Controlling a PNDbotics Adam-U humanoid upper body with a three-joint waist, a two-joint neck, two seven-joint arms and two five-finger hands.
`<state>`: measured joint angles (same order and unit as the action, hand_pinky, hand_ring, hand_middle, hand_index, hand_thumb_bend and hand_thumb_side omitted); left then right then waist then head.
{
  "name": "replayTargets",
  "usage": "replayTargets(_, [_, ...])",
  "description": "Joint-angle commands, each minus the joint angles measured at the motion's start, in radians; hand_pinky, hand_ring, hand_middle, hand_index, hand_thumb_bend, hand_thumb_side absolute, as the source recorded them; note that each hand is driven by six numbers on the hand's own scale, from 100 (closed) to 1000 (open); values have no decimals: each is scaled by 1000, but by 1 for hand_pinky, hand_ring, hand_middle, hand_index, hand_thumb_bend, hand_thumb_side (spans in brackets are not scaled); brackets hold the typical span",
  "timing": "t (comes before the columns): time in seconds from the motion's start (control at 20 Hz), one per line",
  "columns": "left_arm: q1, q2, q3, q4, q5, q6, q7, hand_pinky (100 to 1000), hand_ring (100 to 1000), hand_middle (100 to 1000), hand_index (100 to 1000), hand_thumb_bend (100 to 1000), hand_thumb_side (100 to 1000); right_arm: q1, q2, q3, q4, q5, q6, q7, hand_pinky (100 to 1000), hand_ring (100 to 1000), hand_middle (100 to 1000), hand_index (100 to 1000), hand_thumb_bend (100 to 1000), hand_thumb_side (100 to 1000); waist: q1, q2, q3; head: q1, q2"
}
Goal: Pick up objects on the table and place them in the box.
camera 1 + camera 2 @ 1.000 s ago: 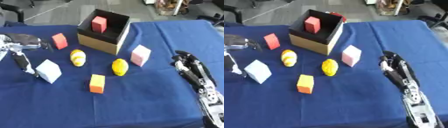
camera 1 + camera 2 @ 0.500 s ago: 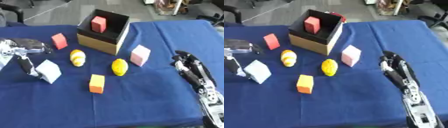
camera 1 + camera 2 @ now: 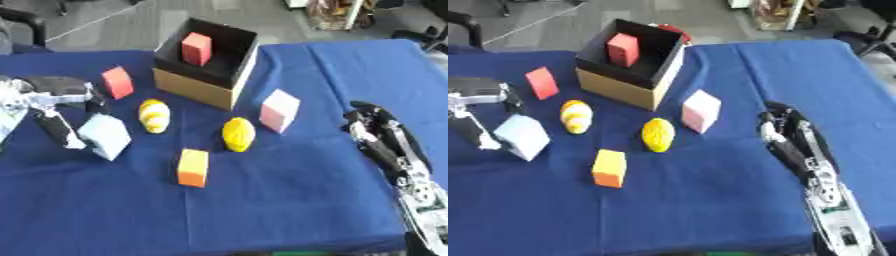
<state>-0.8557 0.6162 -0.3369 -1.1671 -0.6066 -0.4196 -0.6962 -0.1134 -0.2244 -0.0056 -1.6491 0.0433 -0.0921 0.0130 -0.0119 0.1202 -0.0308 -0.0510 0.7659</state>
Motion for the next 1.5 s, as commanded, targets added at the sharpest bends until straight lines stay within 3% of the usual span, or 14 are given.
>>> replayTargets(0.05, [-71,-6,48,-38,35,-83,-109,778,636,471,568,324,167,-5,-15,-1,-8,1,0,2,735,621,656,821,100,411,16,-27,0,-2,4])
replayTargets(0.25, [-158,-119,88,36,-58,4,16,760,627,473,565,290,156,-4,-11,4,-4,-2,0,6,735,621,656,821,100,411,10,-29,-5,1,4])
replayTargets(0.4, [-212,-225,125,123,-189,84,153,754,628,494,579,309,144,-11,-6,13,-4,-6,-1,14,735,621,656,821,100,411,5,-25,-20,12,4])
replayTargets(0.6, [-255,-352,185,252,-359,220,356,741,622,518,614,245,143,-22,-1,23,-5,-12,-1,24,735,621,656,821,100,411,0,-14,-50,33,2])
replayTargets(0.8, [-273,-428,238,348,-409,354,523,736,626,576,673,190,143,-37,-3,31,-4,-17,0,31,735,620,656,821,100,408,-2,3,-78,39,-18])
replayTargets(1.0, [-277,-469,265,405,-409,441,611,736,640,630,728,146,232,-48,-2,35,-5,-20,-1,35,734,620,657,821,100,408,-1,17,-98,43,-38])
replayTargets(1.2, [-273,-485,270,429,-397,477,642,774,712,758,877,164,439,-52,-3,35,-4,-21,0,35,735,620,657,821,100,407,-1,24,-107,43,-46])
replayTargets(1.25, [-272,-485,270,430,-394,483,648,786,732,785,907,175,515,-53,-3,34,-4,-22,0,35,735,620,657,821,100,406,-1,25,-107,42,-46])
replayTargets(1.5, [-273,-473,272,428,-369,506,681,811,768,853,949,303,699,-52,-4,33,-4,-22,0,33,735,620,657,821,100,406,-1,27,-104,37,-48])
